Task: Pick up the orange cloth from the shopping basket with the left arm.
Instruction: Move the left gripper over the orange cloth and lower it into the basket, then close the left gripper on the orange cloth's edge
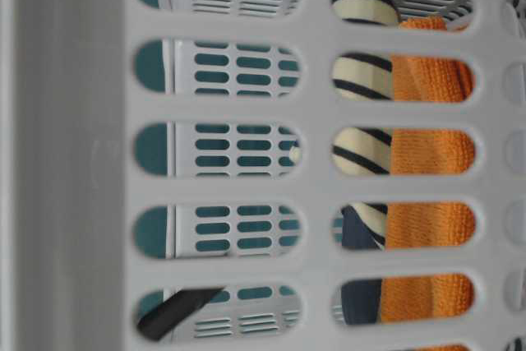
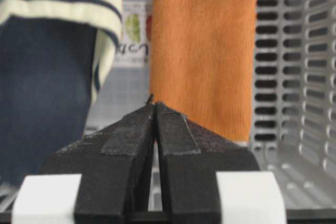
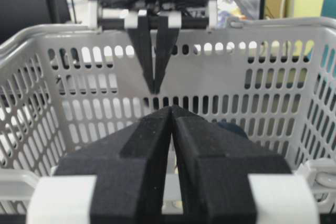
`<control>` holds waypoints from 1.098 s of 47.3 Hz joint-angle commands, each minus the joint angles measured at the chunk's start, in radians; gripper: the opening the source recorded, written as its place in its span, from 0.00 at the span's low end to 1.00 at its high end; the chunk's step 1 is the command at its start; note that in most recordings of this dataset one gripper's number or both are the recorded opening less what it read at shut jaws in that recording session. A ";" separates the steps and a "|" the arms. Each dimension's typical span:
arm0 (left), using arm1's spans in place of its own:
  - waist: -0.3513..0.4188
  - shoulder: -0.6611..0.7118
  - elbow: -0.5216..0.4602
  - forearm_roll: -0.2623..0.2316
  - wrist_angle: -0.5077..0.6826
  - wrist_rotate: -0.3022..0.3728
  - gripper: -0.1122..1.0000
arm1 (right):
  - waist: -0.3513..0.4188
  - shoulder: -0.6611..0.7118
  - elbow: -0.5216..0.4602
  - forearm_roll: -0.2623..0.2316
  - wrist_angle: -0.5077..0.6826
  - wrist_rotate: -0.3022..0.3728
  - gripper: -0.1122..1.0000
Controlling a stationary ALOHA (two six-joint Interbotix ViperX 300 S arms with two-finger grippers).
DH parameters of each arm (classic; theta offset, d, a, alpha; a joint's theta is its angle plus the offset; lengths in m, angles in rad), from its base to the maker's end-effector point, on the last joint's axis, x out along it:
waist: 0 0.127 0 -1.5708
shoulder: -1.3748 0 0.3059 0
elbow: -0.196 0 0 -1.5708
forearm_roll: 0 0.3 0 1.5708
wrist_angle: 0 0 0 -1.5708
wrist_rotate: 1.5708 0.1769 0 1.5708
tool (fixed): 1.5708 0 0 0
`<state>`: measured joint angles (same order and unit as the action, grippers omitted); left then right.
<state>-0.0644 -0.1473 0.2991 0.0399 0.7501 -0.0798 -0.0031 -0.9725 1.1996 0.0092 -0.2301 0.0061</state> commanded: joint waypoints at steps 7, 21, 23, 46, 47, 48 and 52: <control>-0.025 0.123 -0.098 0.003 -0.028 0.006 0.15 | -0.005 0.000 -0.003 0.003 -0.005 0.000 0.10; -0.035 0.227 -0.126 0.003 -0.032 0.003 0.83 | -0.005 -0.009 0.008 0.003 -0.006 0.000 0.10; -0.035 0.239 -0.124 0.003 -0.034 0.003 0.89 | -0.005 -0.011 0.008 0.003 -0.006 0.000 0.10; -0.051 0.330 -0.104 0.003 -0.037 0.003 0.89 | -0.006 -0.012 0.020 0.003 -0.006 0.000 0.10; -0.051 0.328 -0.104 0.003 -0.035 0.003 0.88 | -0.006 -0.012 0.021 0.002 -0.005 0.000 0.10; -0.051 0.328 -0.104 0.003 -0.037 0.003 0.87 | -0.006 -0.012 0.021 0.003 -0.006 0.000 0.10; -0.051 0.327 -0.106 0.005 -0.035 0.005 0.79 | -0.006 -0.012 0.021 0.003 -0.005 0.000 0.10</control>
<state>-0.1120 0.1795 0.1979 0.0399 0.7179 -0.0767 -0.0077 -0.9894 1.2287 0.0092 -0.2301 0.0077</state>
